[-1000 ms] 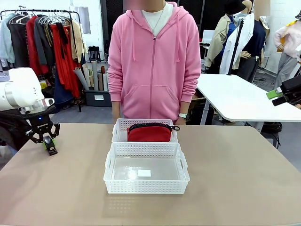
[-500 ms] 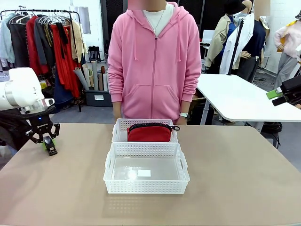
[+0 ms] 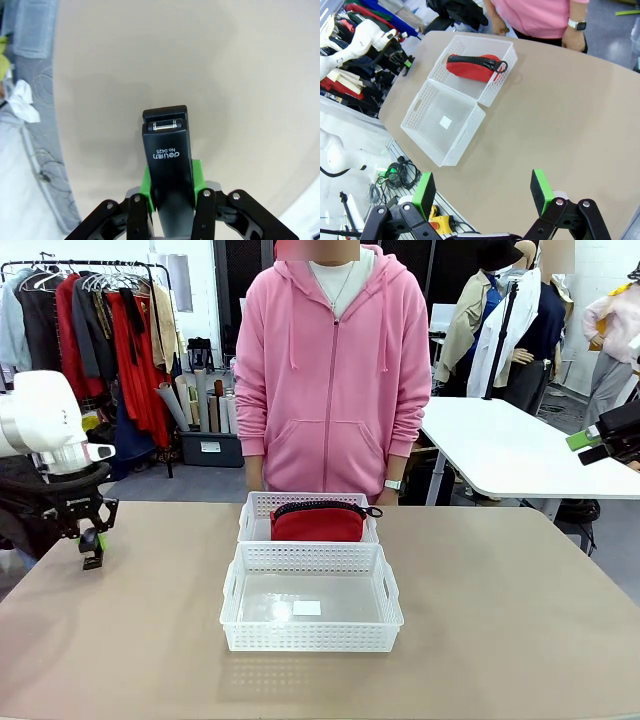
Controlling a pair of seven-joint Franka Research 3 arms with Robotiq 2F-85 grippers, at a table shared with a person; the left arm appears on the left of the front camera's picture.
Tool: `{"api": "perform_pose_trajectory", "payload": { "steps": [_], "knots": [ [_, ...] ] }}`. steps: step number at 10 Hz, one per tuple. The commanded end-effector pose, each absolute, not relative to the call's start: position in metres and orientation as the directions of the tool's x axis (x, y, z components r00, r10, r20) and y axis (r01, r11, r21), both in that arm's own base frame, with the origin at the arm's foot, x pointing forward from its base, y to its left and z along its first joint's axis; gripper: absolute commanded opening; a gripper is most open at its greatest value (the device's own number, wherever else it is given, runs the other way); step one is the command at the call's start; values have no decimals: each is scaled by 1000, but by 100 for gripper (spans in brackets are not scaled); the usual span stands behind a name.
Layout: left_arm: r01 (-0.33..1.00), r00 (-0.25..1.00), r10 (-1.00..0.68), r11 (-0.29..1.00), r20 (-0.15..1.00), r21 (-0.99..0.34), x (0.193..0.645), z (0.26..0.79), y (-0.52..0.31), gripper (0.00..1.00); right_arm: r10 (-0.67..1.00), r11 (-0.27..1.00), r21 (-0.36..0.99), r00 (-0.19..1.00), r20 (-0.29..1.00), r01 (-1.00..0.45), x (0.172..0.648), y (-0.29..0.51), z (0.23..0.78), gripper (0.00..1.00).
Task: Distribute items into two baskets.
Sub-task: Pick up the Stapler that the person points to.
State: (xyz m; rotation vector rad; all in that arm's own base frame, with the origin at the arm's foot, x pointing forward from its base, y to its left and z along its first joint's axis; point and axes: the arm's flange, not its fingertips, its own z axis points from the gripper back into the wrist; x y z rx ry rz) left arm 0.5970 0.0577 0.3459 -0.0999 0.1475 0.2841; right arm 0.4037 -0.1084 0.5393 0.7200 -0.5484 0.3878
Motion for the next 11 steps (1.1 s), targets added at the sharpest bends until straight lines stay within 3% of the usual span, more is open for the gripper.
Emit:
{"api": "perform_pose_trajectory", "payload": {
  "steps": [1,6,8,9,11],
  "knots": [
    [-157,971,138,984,-196,-87,583,385,51,18,141,698,515,801,582,-498,403,-108,541,100],
    [174,977,-191,970,-93,-170,535,490,3,18,141,698,515,801,582,-498,403,-108,541,100],
    [256,957,-279,940,-77,-225,516,517,-16,18,141,698,515,801,582,-498,403,-108,541,100],
    [343,932,-360,913,-42,-221,508,530,-26,18,141,698,515,801,582,-498,403,-108,541,100],
    [396,911,-411,896,-37,-203,501,545,-39,18,141,698,515,801,582,-498,403,-108,541,100]
  ]
}}
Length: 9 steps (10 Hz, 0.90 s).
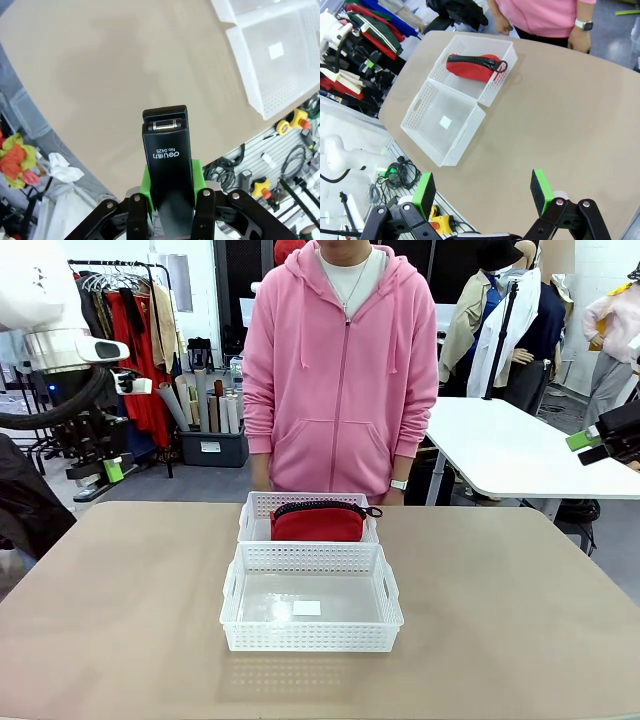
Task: Distribute items into two baskets.
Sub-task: Pick up the Stapler that the person points to.
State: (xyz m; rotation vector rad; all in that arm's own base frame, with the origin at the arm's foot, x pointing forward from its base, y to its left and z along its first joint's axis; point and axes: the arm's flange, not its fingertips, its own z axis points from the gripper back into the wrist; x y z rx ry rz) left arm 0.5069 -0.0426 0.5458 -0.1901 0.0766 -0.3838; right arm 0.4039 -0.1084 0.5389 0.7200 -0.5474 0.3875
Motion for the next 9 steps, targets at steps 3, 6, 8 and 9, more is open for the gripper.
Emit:
{"api": "perform_pose_trajectory", "payload": {
  "steps": [3,6,8,9],
  "knots": [
    [434,892,-449,882,-48,-183,499,554,-46,18,141,698,515,801,582,-498,403,-108,541,100],
    [412,903,-428,890,-41,-195,502,550,-50,18,141,698,515,801,582,-498,403,-108,541,100],
    [412,903,-428,890,-41,-195,502,550,-50,18,141,698,515,801,582,-498,403,-108,541,100],
    [412,903,-428,890,-41,-195,502,550,-50,18,141,698,515,801,582,-498,403,-108,541,100]
  ]
}}
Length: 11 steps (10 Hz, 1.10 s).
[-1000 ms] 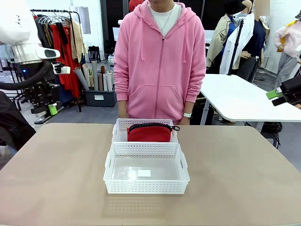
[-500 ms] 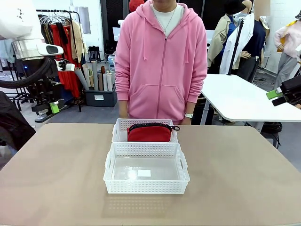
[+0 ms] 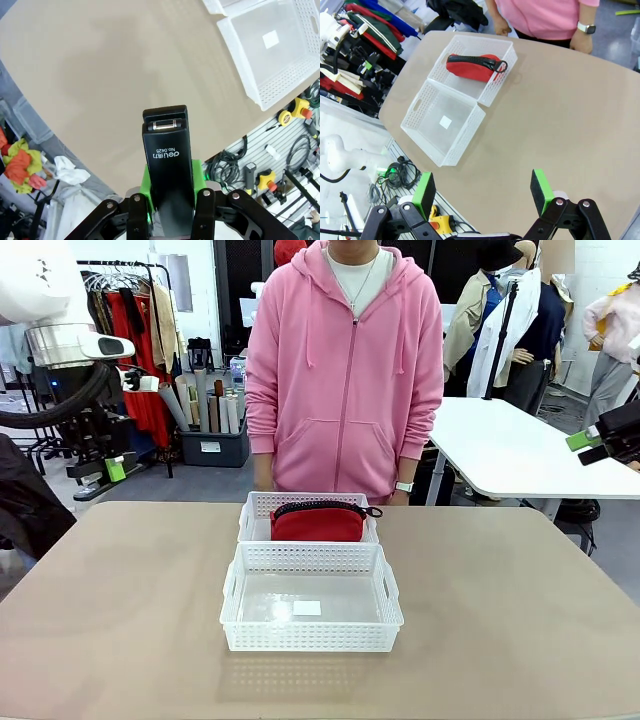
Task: Distribute items into two baskets.
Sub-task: Pick up the Stapler that the person points to, then place the picked Stapler into the Organizing basket as instructed by the person.
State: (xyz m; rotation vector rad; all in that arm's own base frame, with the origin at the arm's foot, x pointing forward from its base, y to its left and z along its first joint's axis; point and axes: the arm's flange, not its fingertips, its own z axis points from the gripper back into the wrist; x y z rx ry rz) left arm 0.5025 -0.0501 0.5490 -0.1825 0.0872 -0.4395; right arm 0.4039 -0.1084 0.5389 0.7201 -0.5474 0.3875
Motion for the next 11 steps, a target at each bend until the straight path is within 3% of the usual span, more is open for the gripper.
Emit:
{"api": "perform_pose_trajectory", "payload": {
  "steps": [1,11],
  "knots": [
    [412,903,-428,890,-41,-195,502,550,-50,18,141,698,515,801,582,-498,403,-108,541,100],
    [412,903,-428,890,-41,-195,502,550,-50,18,141,698,515,801,582,-498,403,-108,541,100]
  ]
}}
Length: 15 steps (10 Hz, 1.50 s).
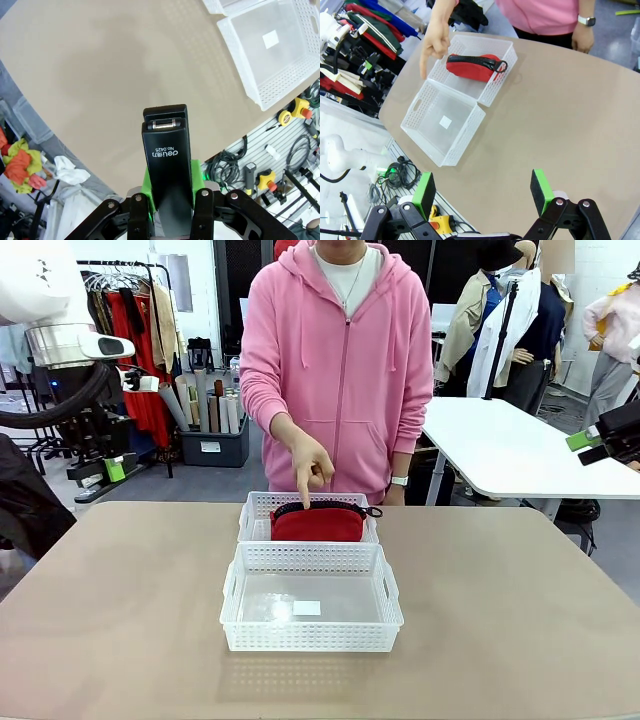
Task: Distribute items into two baskets.
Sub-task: Place the picked Stapler into the Organizing basket as instructed by the person.
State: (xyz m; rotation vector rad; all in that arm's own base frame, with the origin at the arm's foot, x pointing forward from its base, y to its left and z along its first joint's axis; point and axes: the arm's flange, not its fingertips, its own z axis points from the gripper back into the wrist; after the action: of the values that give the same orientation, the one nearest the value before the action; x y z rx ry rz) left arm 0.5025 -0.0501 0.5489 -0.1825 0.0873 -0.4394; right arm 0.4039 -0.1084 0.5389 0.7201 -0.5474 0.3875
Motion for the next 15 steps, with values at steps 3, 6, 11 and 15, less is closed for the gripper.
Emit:
{"api": "perform_pose_trajectory", "payload": {
  "steps": [3,6,11,15],
  "knots": [
    [412,903,-428,890,-41,-195,502,550,-50,18,141,698,515,801,582,-498,403,-108,541,100],
    [412,903,-428,890,-41,-195,502,550,-50,18,141,698,515,801,582,-498,403,-108,541,100],
    [415,902,-430,889,-45,-194,503,549,-50,18,141,698,515,801,582,-498,403,-108,541,100],
    [544,821,-569,804,-43,-241,474,551,-92,18,141,698,515,801,582,-498,403,-108,541,100]
  ]
}}
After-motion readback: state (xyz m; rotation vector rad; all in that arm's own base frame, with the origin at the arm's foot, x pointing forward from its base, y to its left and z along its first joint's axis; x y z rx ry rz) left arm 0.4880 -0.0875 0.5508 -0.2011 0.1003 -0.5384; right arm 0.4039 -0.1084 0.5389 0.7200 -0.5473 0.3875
